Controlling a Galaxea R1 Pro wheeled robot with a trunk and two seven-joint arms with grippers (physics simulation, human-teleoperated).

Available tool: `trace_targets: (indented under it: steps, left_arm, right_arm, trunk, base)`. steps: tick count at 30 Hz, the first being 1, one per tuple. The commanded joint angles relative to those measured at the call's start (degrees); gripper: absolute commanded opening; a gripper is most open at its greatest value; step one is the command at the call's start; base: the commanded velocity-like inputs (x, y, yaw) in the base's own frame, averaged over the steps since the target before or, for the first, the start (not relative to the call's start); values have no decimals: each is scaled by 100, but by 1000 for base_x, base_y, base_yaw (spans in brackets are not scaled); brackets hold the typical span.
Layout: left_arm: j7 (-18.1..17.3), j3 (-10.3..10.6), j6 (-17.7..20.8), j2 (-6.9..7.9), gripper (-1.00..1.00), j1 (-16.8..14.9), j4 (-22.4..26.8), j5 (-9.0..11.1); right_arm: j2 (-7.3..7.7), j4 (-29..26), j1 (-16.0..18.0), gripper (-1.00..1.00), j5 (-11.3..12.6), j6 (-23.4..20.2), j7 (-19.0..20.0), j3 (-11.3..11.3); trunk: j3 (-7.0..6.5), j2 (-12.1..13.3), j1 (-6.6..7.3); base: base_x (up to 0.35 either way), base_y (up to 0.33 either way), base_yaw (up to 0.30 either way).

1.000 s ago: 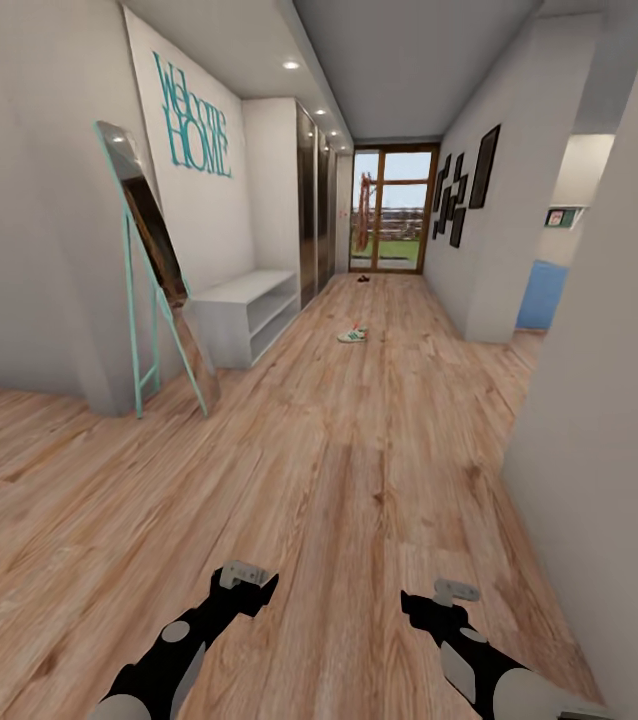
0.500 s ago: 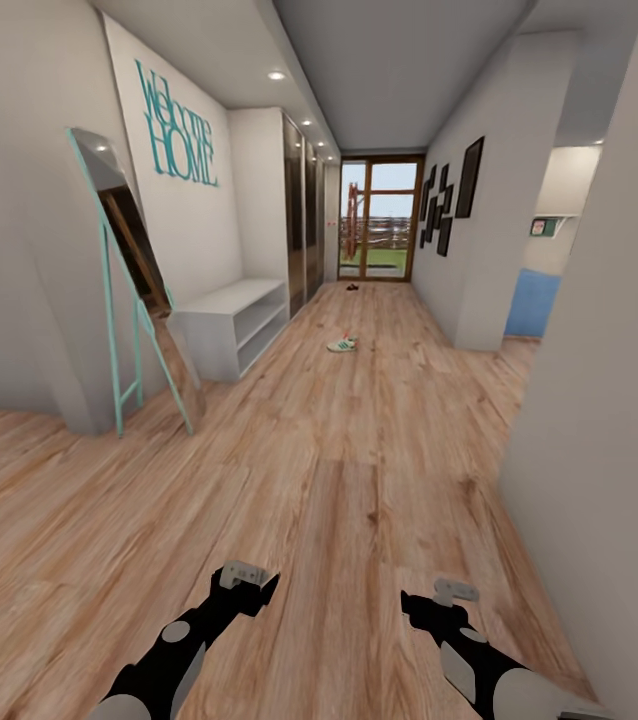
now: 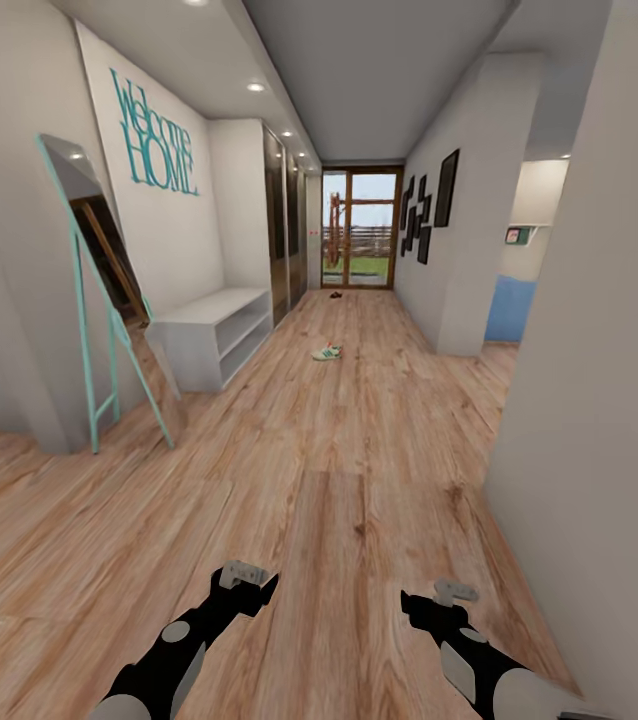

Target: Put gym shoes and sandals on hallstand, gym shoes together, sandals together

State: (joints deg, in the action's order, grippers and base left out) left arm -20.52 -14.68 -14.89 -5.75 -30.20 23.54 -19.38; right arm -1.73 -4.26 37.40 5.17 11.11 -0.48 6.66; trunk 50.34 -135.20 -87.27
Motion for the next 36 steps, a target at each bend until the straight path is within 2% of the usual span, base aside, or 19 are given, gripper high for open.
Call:
trace_targets:
  steps: [1, 18, 19, 23, 28, 32, 36]
  left_arm:
    - [-31, -48, -23, -5, 100, -3, 2, -52]
    - [-31, -72, -26, -6, 100, -3, 7, -31]
    - [-28, -123, -28, -6, 100, -3, 8, 14]
    - [-23, -552, -34, -4, 100, -3, 10, 468]
    - [-23, -702, -39, 2, 100, -3, 10, 600]
    - [-23, -839, -40, 3, 100, -3, 10, 629]
    - [-23, -889, -40, 3, 100, -3, 10, 635]
  right_arm:
    - [-2, 5, 4, 100, 54, 23, 4, 10]
    - [-2, 4, 4, 100, 54, 23, 4, 10]
    - [-2, 6, 4, 100, 54, 23, 4, 10]
    - [-2, 7, 4, 100, 54, 23, 4, 10]
    - [-2, 6, 4, 100, 54, 23, 4, 10]
    - [-2, 7, 4, 100, 54, 23, 4, 10]
    - [-2, 8, 4, 100, 54, 23, 4, 10]
  trunk:
    - [-4, -2, -1]
    - [-161, -2, -1]
    - [-170, -2, -1]
    - [-207, -2, -1]
    - [-254, -2, -1]
    - [-291, -2, -1]
    - [-328, -2, -1]
  base:
    - [223, 0, -120]
    - [322, 0, -120]
    - [344, 0, -120]
    - [264, -35, -120]
    - [75, -20, -120]
    - [20, -21, -120]
    - [70, -88, -120]
